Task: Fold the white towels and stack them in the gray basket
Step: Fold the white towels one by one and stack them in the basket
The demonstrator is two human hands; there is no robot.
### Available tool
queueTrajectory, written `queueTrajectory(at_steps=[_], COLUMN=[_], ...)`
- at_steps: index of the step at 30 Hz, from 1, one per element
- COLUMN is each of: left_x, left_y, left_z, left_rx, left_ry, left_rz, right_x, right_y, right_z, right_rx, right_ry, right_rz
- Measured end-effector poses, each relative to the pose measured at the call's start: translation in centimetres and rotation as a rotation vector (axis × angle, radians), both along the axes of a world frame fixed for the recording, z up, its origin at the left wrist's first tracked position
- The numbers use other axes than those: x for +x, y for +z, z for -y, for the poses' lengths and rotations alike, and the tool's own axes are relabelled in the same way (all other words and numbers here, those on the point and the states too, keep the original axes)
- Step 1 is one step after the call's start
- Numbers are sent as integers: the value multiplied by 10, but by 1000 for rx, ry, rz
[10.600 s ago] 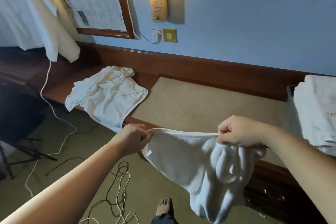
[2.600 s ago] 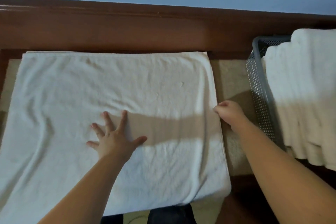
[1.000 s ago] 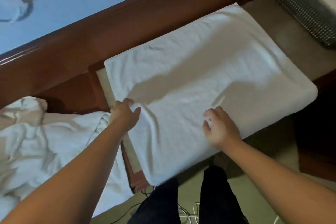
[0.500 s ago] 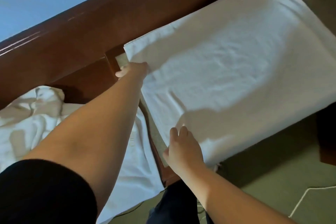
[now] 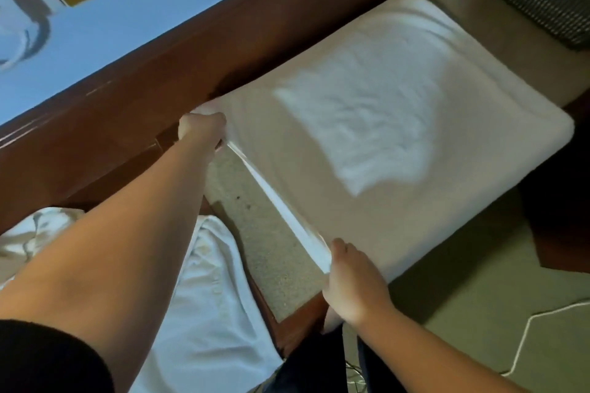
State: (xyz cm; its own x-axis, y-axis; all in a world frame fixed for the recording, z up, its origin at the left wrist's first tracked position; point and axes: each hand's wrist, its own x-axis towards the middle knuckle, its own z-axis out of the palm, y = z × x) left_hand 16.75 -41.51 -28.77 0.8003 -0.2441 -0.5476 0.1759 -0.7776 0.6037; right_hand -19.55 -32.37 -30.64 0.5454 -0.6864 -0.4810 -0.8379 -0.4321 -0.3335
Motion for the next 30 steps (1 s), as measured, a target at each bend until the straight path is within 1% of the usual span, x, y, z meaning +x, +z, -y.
queueTrajectory(at_steps=[2,4,6,8,11,13,14,15,16,17,18,20,22,23,25,27,30], left_x=[-10,-21,-34,-49,-72,-84,-90,-98,-107,-117,-128,-151,-164,-166,-170,-171,-163], left_y=[17,32,43,52,59,56,53,46,39,33,26,16,5,-2,-9,-5,2], left_z=[21,45,72,100,144,167,176,184,189,191,192,192,197,202,213,224,242], left_rx=[-95,-181,-196,-220,-255,-210,-151,-45,89,219,303,374,464,517,590,666,786], left_ry=[20,-22,-88,-124,-137,-149,-182,-271,-420,-609,-814,-1243,-1643,-1781,-1920,-1959,-1978], left_rz=[57,78,105,99,89,51,28,54,135,274,426,662,799,843,911,1023,1147], right_x=[-25,-53,-81,-104,-131,-147,-153,-159,-164,-169,-173,-177,-178,-178,-180,-187,-204], right_y=[7,12,18,25,32,28,24,19,14,8,3,-1,-1,-2,-6,-11,-12], right_z=[23,45,65,83,110,133,142,151,157,161,164,165,159,156,150,146,147], right_rx=[37,76,112,98,98,154,214,280,340,381,400,421,462,464,426,386,355], right_ry=[-202,-375,-538,-675,-786,-824,-835,-837,-833,-825,-818,-797,-760,-725,-649,-633,-677], right_rz=[-1,-26,-48,6,170,252,263,256,238,219,204,188,179,152,75,18,-54])
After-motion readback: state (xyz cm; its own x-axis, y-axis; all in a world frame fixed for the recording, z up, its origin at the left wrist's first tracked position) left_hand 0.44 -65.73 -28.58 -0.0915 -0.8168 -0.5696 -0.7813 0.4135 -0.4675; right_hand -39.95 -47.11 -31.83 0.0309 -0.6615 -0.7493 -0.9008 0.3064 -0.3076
